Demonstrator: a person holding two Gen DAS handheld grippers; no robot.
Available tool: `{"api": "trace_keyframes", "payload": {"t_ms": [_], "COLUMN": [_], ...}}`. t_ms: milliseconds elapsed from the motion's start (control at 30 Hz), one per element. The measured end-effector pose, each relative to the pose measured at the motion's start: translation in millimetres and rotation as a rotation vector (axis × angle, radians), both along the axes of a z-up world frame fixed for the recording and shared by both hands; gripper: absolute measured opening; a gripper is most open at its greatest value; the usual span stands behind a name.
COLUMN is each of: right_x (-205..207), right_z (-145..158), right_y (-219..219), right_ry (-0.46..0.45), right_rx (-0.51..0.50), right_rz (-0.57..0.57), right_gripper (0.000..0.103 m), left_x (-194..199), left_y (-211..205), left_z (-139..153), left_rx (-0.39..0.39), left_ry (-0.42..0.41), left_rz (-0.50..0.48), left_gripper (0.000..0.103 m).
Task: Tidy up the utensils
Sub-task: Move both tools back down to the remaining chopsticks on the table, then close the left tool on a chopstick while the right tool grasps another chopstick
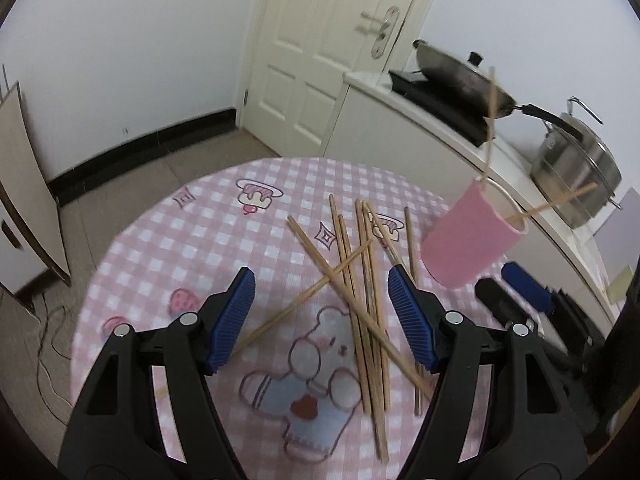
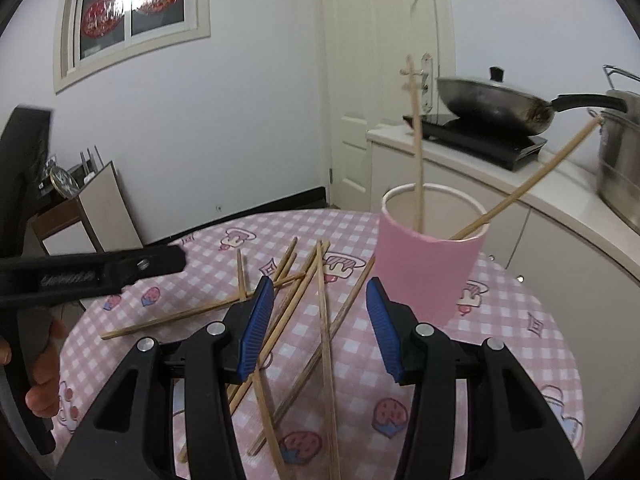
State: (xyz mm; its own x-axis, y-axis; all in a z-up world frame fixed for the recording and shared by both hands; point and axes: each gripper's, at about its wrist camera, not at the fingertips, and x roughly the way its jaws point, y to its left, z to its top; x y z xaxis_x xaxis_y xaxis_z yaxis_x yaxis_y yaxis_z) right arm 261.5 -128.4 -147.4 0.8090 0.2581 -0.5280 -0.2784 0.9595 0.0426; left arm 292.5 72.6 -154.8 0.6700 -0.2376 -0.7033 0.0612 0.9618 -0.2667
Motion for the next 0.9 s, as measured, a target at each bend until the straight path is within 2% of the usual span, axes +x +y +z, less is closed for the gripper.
{"api": "trace_keyframes", "payload": {"t_ms": [200, 367, 433, 533, 600, 733, 900], "right_x": [21, 36, 41, 46, 48, 54, 58], "right_z": [-10, -17, -20, -24, -26, -28, -29], "right_y": [6, 11, 12, 13, 13, 12, 14], "right_ry": [0.033, 0.056, 0.067, 0.079, 0.084, 0.092, 0.099], "right_rx": [-0.013, -0.04, -0.046, -0.05, -0.054, -0.055, -0.065], "right_rz": [0.019, 0.025, 0.03, 0.032, 0.031, 0.032, 0.036], "right_gripper": [0.045, 0.045, 0.045, 0.045, 0.045, 0.046, 0.046], "left_x": [42, 62, 69, 75, 79, 83, 82], "left_y": [-7, -14, -16, -17, -18, -18, -13], "left_z": [-18, -34, -40, -45, -47, -51, -51], "left_rx": [0.007, 0.012, 0.006, 0.012, 0.02, 0.019, 0.009], "left_ry": [0.086, 0.137, 0.16, 0.168, 0.17, 0.181, 0.169], "left_rz": [0.002, 0.001, 0.001, 0.009, 0.015, 0.022, 0.02], "left_gripper": [0.054, 0.038, 0.036, 0.035, 0.03, 0.011, 0.01]}}
